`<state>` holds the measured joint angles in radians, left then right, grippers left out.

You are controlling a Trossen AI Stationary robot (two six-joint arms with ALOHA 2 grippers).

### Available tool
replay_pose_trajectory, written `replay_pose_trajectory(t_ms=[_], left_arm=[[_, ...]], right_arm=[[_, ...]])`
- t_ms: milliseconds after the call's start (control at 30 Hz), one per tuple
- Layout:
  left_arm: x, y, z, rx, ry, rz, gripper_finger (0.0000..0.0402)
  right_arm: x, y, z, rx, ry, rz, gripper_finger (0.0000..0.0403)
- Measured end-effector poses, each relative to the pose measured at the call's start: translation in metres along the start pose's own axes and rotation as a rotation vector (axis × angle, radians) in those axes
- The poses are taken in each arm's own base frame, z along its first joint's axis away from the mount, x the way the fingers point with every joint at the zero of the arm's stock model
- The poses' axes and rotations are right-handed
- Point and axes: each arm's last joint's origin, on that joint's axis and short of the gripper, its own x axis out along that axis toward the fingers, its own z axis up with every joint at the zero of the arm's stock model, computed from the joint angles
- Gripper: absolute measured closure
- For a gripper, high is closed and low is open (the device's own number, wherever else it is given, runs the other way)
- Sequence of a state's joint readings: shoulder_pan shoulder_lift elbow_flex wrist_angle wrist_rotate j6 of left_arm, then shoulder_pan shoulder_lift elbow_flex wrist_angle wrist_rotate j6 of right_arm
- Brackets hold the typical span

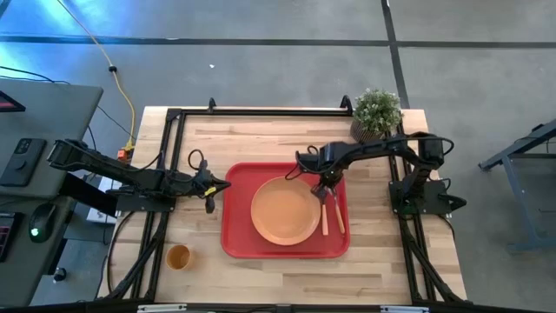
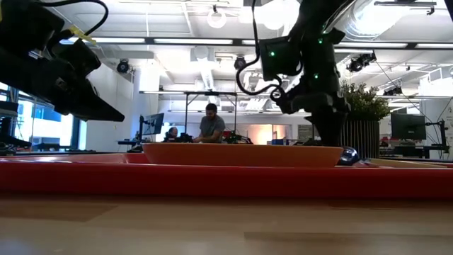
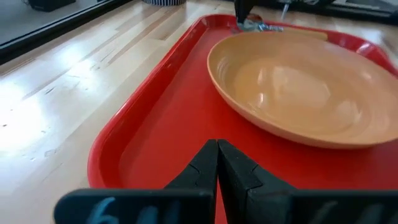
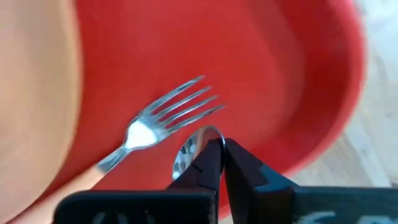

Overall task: Pick and place plate/cup/fork/spoon on tray
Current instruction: Put the orange spoon on the red serving tray to the right of the orange fork, then put the orange cup on the red serving tray to the top left of the orange plate

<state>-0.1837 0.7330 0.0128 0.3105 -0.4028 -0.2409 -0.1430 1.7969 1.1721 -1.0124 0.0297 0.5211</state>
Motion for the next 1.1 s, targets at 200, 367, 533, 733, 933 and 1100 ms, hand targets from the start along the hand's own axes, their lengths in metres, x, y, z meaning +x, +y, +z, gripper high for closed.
replay_pose_trajectory(t_ms=[200, 367, 533, 733, 933, 1100], left_arm=[[0.000, 0.001, -0.002, 0.010, 0.014, 0.032, 0.0401], [0.000, 0.002, -0.004, -0.003, 0.036, 0.040, 0.0401], [0.000, 0.002, -0.005, -0.010, 0.047, 0.044, 0.0401], [0.000, 0.002, -0.007, -0.039, 0.069, 0.026, 0.0401], [-0.001, -0.001, -0.007, -0.096, 0.091, -0.072, 0.0401], [-0.002, -0.009, 0.008, -0.144, 0.051, -0.176, 0.0401]], right_arm=[[0.000, -0.004, 0.002, 0.082, -0.031, -0.047, 0.0362], [0.000, -0.004, 0.002, 0.187, -0.062, -0.088, 0.0284], [-0.008, 0.003, -0.009, 0.333, -0.197, -0.244, 0.0226], [-0.041, 0.042, -0.037, 0.412, -0.537, -0.149, 0.0215], [-0.060, 0.091, -0.063, 0.419, -0.837, 0.070, 0.0225], [-0.062, 0.129, -0.077, 0.361, -0.973, 0.225, 0.0241]])
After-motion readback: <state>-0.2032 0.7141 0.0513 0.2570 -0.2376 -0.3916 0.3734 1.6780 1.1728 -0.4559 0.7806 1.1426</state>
